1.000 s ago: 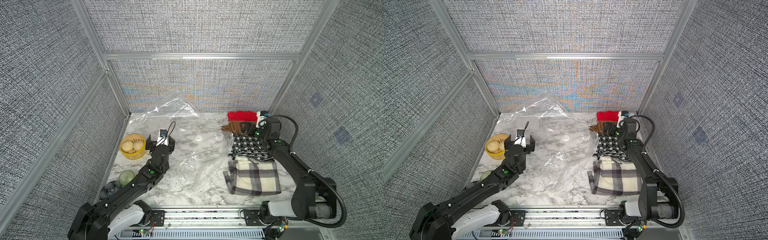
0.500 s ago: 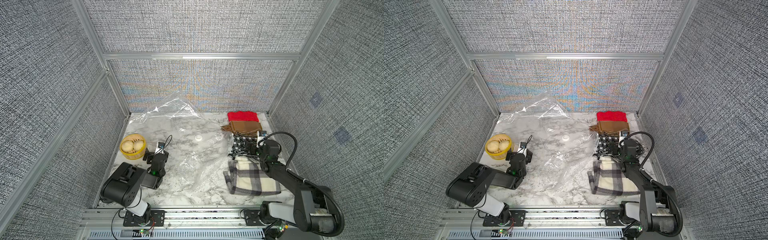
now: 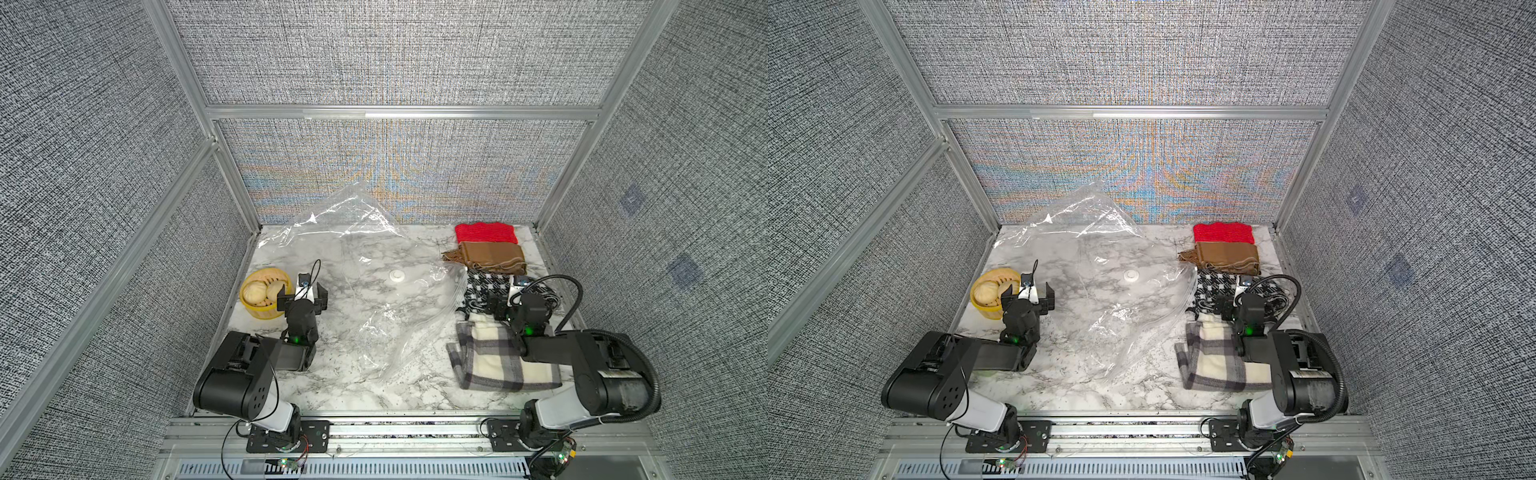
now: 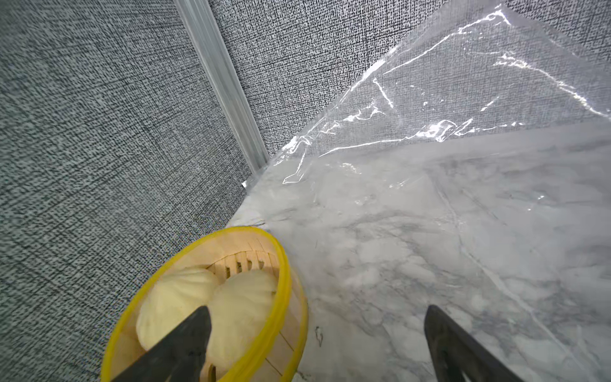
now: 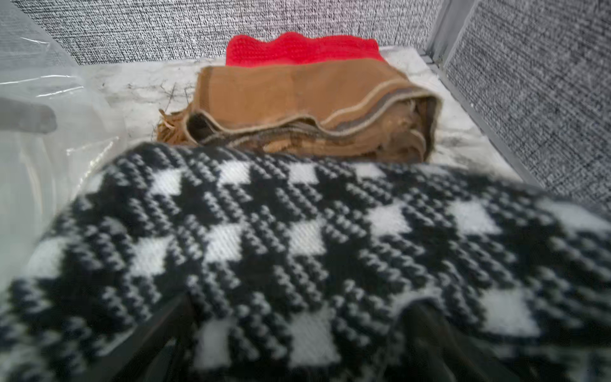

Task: Take the scarf out of the vacuum bag
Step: Reset both arms

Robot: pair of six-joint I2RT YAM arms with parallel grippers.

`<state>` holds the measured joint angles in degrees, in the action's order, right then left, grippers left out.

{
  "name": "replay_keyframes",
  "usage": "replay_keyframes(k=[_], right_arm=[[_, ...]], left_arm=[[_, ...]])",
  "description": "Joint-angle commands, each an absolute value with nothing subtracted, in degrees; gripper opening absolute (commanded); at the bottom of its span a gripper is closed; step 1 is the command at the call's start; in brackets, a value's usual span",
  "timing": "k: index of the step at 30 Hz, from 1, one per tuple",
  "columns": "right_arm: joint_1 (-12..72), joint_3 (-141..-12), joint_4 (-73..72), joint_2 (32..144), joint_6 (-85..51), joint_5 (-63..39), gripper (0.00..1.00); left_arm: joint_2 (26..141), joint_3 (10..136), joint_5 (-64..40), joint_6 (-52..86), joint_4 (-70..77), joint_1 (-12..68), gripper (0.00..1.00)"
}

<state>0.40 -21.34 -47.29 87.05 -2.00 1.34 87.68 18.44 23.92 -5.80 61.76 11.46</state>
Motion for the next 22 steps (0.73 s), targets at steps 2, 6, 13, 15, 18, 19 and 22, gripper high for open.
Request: replay_keyframes(k=[2, 6, 13, 15, 18, 19, 22], right_arm=[[2.03, -22.23, -48.74, 87.73, 0.20, 4.76, 0.99], [2.63, -22.36, -48.50, 87.79, 0.52, 5.88, 0.99], [3.01, -22.33, -48.45, 87.62, 0.62, 6.59, 0.99], [3.06, -22.39, -48.49, 87.60, 0.93, 6.30, 0.99], [3.14, -22.71, -47.84, 87.76, 0.91, 6.47, 0.99], [3.14, -23.48, -46.92, 88.19, 0.62, 6.74, 0.99], [2.85, -22.48, -48.40, 87.72, 0.65, 5.98, 0.99]], left_arm=[[88.45, 22.07, 14.63, 0.05, 51.51, 7.46, 0.99], [89.31, 21.72, 14.86, -0.26, 54.09, 7.39, 0.99], [88.94, 21.61, 14.85, -0.09, 53.78, 7.43, 0.99], [88.87, 21.62, 14.87, 0.00, 53.75, 7.40, 0.99], [88.89, 21.68, 14.92, 0.00, 53.70, 7.45, 0.99], [88.91, 21.62, 14.94, -0.01, 53.70, 7.45, 0.99], [88.87, 21.59, 14.88, 0.00, 53.79, 7.38, 0.99]])
